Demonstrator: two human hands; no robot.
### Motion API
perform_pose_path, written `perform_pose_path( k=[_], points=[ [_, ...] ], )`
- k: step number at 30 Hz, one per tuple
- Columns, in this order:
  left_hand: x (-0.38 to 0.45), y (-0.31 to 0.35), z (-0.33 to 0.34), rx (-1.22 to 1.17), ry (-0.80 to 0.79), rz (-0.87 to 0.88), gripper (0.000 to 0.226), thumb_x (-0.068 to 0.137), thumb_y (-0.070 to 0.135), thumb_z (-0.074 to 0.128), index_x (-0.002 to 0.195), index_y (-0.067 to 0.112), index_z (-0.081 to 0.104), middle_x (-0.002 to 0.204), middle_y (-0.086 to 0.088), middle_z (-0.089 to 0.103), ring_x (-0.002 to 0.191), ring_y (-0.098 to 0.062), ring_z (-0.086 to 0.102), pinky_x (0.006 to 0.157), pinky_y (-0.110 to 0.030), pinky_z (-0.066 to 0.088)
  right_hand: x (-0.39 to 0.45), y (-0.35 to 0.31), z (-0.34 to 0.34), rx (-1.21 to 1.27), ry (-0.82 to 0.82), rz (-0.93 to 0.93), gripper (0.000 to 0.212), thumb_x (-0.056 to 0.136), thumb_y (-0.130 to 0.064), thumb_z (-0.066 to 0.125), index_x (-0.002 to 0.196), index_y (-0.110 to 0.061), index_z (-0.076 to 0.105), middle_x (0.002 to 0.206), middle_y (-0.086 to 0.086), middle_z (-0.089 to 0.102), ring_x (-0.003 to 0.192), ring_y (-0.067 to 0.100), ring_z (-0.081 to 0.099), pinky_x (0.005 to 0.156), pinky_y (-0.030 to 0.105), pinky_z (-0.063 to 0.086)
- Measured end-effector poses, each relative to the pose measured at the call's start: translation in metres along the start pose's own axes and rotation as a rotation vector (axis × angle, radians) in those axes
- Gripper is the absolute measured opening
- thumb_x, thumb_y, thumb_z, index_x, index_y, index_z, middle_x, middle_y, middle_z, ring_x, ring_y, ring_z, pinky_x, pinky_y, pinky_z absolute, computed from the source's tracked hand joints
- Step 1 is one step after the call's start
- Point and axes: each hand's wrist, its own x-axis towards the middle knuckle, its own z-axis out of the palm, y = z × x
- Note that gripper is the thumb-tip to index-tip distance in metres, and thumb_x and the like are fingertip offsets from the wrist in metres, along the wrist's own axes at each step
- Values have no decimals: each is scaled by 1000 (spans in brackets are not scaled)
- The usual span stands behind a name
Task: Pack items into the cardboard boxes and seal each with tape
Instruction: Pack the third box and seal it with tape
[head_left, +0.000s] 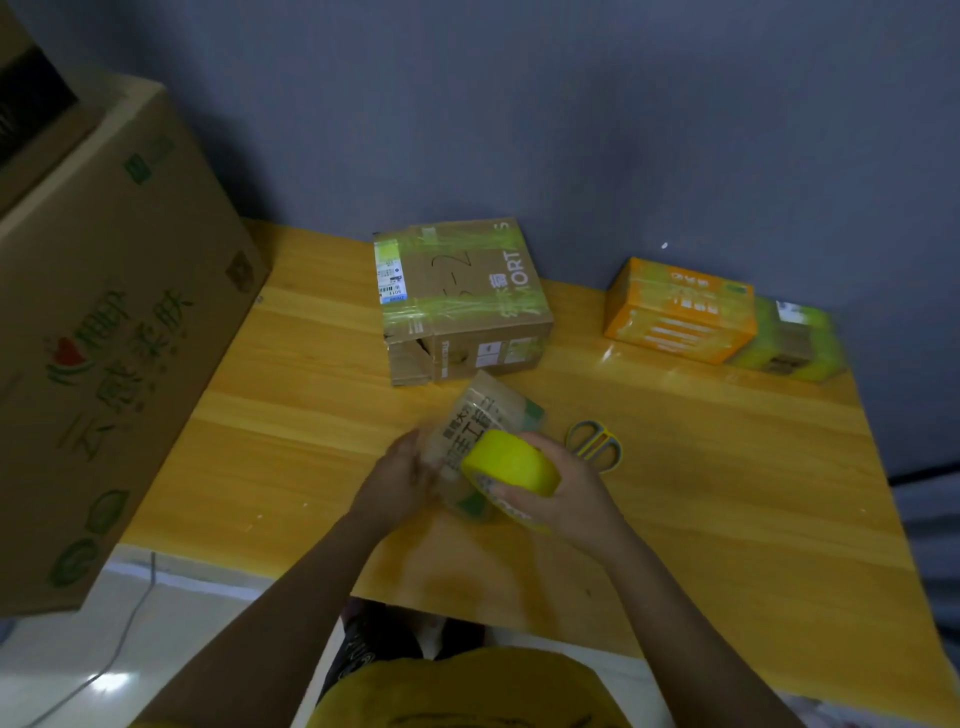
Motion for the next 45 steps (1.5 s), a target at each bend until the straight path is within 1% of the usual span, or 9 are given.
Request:
perform_pose_path(
  k=[6, 12, 20, 23, 26, 28, 31, 37, 45],
  points=[
    [-1, 1, 19, 124, -190, -45, 129, 71, 58, 75, 151, 15, -17, 159, -4, -3, 145, -31, 5, 113, -49, 22, 7, 1, 6, -129, -1, -32, 69, 74, -59, 73, 135, -42, 47, 131, -14, 56, 112, 7, 56, 88, 34, 52],
    [2, 3, 18, 201, -127, -40, 125, 71, 58, 74, 153, 18, -11, 156, -5, 11, 140, -32, 19, 105, -48, 33, 2, -13, 4, -384, 13, -30, 70, 75, -60, 71, 137, -43, 46, 124, -8, 64, 105, 15, 63, 80, 31, 53],
    [5, 7, 13, 246, -194, -48, 126, 72, 60, 72, 151, 18, -17, 158, -5, 5, 142, -32, 18, 107, -49, 31, -6, 37, 2, -757, -270, 395, 68, 86, -60, 58, 144, -31, 39, 101, -2, 65, 85, 17, 63, 60, 27, 46],
    [7, 11, 12, 254, -206, -47, 126, 73, 60, 71, 151, 16, -17, 159, -8, 3, 143, -33, 17, 110, -49, 28, -1, 51, 8, -818, -267, 371, 82, 77, -77, 55, 144, -33, 37, 118, -1, 63, 99, 18, 63, 72, 31, 54],
    [11, 14, 11, 316, -220, -59, 126, 73, 63, 68, 150, 14, -18, 159, -9, -1, 145, -33, 10, 115, -53, 19, 8, 50, 0, -499, -321, 434, 92, 75, -85, 42, 147, -28, 34, 141, -2, 47, 122, 24, 52, 93, 37, 48],
    [12, 18, 12, 356, -209, -74, 126, 73, 64, 68, 150, 14, -19, 159, -8, -7, 147, -30, -1, 117, -53, 7, 21, 56, -11, -339, -160, 381, 75, 87, -76, 35, 133, -18, 51, 135, 4, 53, 121, 28, 53, 96, 39, 45],
    [10, 21, 17, 423, -123, -35, 126, 71, 66, 68, 151, 14, -14, 159, -5, -9, 147, -26, -9, 117, -51, -3, 48, 74, -30, -626, 136, 264, 27, 97, -24, 47, 118, -13, 60, 122, 16, 58, 111, 34, 56, 85, 38, 47],
    [3, 23, 21, 505, -1, 80, 103, 64, 77, 53, 142, 15, 28, 145, -8, 26, 134, -27, 23, 113, -39, 16, 79, 111, -35, -1271, -186, 190, 43, 101, -18, 35, 144, -17, 33, 152, 8, 29, 138, 28, 31, 101, 39, 38],
    [3, 37, 27, 511, -126, -109, 102, 83, 67, 51, 152, 13, -2, 158, -6, -10, 146, -27, -13, 115, -59, -5, 90, 114, -53, -1472, -359, -16, 50, 100, -12, 39, 149, -15, 27, 152, 12, 27, 142, 32, 23, 109, 38, 29]
  ],
)
